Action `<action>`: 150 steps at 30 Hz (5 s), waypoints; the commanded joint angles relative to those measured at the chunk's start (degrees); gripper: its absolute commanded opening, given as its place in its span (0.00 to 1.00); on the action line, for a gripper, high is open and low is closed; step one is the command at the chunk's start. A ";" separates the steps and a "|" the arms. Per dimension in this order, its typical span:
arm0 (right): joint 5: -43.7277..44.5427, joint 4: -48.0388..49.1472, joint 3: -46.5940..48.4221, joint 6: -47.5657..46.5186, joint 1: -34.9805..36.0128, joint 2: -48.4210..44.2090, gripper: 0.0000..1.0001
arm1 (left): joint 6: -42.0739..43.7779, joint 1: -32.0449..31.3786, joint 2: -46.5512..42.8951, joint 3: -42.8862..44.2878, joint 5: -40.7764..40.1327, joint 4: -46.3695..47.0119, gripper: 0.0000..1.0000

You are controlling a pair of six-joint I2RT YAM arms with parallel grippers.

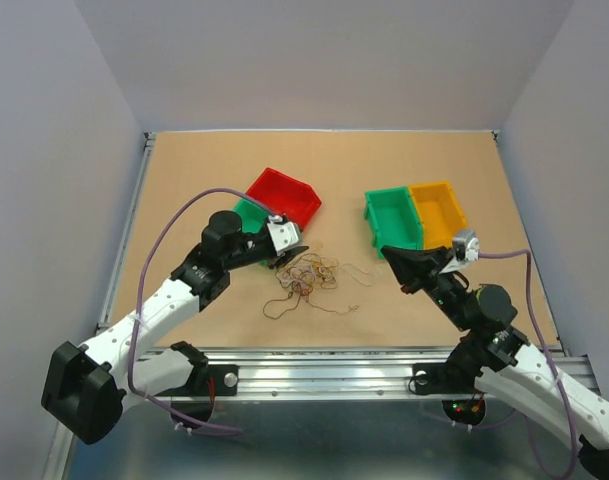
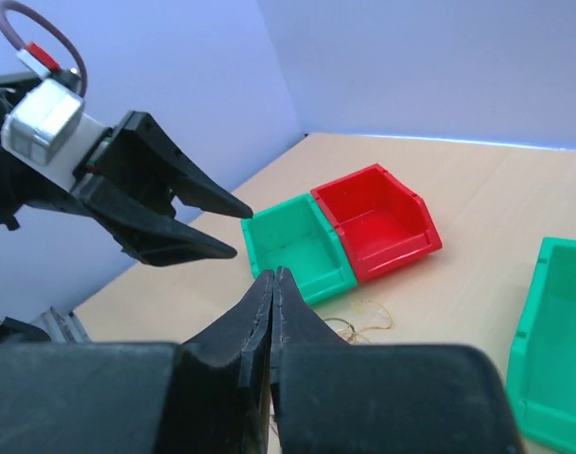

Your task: Untangle the cables

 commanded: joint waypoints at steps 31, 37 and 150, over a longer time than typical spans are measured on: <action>0.71 -14.73 20.82 -7.84 21.07 55.71 0.67 | 3.34 0.38 8.38 4.08 -1.85 -3.79 0.75; 10.65 -21.40 22.76 -3.71 26.87 56.69 0.72 | -0.54 5.47 9.52 4.96 -0.37 -1.85 0.77; 26.22 5.73 102.91 -45.71 33.39 55.02 0.01 | 0.07 -2.43 17.16 1.00 26.27 8.18 0.25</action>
